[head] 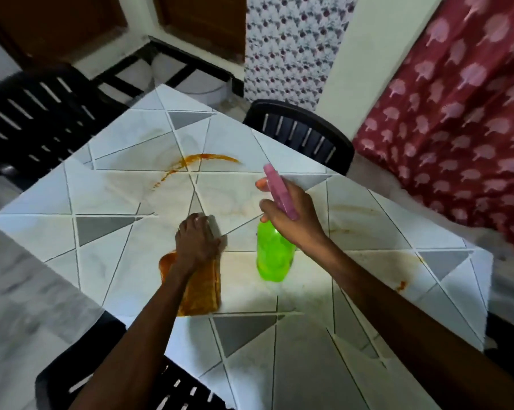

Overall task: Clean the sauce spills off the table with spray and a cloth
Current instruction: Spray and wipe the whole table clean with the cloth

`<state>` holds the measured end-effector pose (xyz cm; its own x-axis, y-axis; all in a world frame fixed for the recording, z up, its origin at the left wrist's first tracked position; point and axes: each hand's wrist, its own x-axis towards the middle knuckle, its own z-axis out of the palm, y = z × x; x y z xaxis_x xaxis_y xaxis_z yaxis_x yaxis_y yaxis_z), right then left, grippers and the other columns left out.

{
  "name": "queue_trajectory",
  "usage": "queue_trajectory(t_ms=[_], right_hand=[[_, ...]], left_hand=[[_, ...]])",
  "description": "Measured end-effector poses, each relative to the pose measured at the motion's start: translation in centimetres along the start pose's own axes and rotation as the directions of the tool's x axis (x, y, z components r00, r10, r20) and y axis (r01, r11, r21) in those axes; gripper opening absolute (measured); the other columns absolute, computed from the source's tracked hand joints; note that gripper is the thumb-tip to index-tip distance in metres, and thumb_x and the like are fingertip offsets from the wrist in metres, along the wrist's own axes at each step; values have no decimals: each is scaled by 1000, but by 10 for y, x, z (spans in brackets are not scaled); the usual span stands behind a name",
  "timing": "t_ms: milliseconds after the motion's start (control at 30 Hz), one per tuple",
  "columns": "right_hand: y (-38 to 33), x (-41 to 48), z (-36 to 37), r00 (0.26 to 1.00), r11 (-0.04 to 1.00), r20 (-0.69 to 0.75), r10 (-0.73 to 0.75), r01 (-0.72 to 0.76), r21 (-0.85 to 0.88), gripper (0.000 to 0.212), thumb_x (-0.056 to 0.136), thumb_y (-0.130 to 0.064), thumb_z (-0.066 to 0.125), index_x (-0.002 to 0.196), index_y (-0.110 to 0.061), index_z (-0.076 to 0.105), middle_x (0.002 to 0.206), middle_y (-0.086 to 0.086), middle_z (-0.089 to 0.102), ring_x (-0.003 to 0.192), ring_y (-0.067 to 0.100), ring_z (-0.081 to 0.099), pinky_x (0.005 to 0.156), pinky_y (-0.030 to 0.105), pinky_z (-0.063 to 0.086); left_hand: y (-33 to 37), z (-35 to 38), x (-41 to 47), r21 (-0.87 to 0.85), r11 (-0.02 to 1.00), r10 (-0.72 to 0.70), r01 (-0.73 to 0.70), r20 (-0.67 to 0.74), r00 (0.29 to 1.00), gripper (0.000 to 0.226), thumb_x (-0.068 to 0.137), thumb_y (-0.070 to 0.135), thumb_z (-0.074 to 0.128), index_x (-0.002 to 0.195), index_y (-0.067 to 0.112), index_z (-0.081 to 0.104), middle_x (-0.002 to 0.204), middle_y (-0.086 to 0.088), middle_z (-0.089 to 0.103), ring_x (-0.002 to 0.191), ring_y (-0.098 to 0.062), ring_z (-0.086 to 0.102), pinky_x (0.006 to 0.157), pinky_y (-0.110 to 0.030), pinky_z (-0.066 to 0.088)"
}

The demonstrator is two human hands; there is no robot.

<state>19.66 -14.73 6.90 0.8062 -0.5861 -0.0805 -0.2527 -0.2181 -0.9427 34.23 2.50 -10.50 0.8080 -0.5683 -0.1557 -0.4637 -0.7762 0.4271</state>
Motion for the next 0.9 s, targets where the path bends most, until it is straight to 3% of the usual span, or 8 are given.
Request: queue_trajectory(t_ms=[100, 167, 300, 400, 567, 700, 800, 900], right_hand=[[-3, 37, 31, 987, 987, 11, -161, 160, 19, 41, 85, -16, 64, 118, -40, 59, 108, -28, 66, 79, 15, 70, 72, 47, 63], [-5, 61, 50, 973, 973, 10, -230, 230, 26, 45, 85, -19, 64, 120, -46, 54, 109, -25, 65, 82, 13, 69, 73, 54, 61], [-17, 109, 85, 955, 954, 17, -296, 295, 46, 40, 90, -14, 61, 130, -18, 58, 110, -16, 64, 82, 5, 68, 73, 54, 62], [-24, 138, 111, 951, 951, 37, -307, 305, 51, 33, 92, -20, 61, 123, -12, 60, 107, -19, 65, 79, 10, 71, 78, 55, 59], [-39, 169, 142, 927, 928, 43, -372, 371, 14, 45, 93, -37, 60, 130, -11, 57, 118, -4, 67, 96, 33, 71, 86, 56, 56], [-41, 180, 150, 928, 928, 24, -372, 372, -27, 47, 94, -30, 67, 133, -6, 56, 125, 9, 69, 106, 27, 67, 91, 51, 54], [-34, 185, 154, 934, 934, 55, -353, 355, -37, 52, 91, -32, 74, 135, -11, 57, 120, 9, 70, 100, 26, 67, 89, 46, 55], [-28, 190, 150, 964, 961, 144, -222, 241, -133, 80, 73, -48, 85, 138, -14, 53, 111, 2, 65, 102, 24, 65, 90, 38, 53]], left_hand=[[-27, -10, 14, 62, 996, -65, 62, 38, 997, 85, 72, 65, 48, 143, 18, 39, 148, -12, 37, 133, -37, 37, 103, -53, 39], [-45, -11, 20, 97, 992, -89, 83, 60, 994, 76, 79, 62, 56, 142, 25, 36, 151, -10, 29, 136, -37, 31, 104, -55, 37], [-62, -12, 27, 171, 979, -125, 112, 66, 990, 83, 80, 62, 61, 149, 28, 30, 159, -11, 18, 141, -39, 23, 107, -55, 33], [-64, -12, 27, 166, 979, -136, 122, 77, 988, 87, 80, 65, 60, 152, 31, 26, 161, -9, 16, 144, -38, 20, 110, -52, 30], [-70, -11, 26, 177, 975, -146, 132, 70, 987, 86, 80, 70, 54, 153, 35, 22, 163, -6, 13, 146, -37, 19, 111, -51, 29], [-68, -14, 30, 189, 971, -165, 148, 83, 983, 87, 80, 71, 53, 153, 37, 19, 163, -3, 10, 146, -34, 16, 112, -50, 28], [-67, -17, 29, 168, 974, -165, 149, 89, 982, 87, 81, 69, 55, 153, 36, 18, 163, -3, 9, 147, -34, 14, 113, -50, 26], [-66, -18, 29, 139, 977, -176, 161, 101, 979, 83, 81, 65, 57, 152, 35, 24, 162, -4, 14, 147, -33, 18, 112, -48, 29]])
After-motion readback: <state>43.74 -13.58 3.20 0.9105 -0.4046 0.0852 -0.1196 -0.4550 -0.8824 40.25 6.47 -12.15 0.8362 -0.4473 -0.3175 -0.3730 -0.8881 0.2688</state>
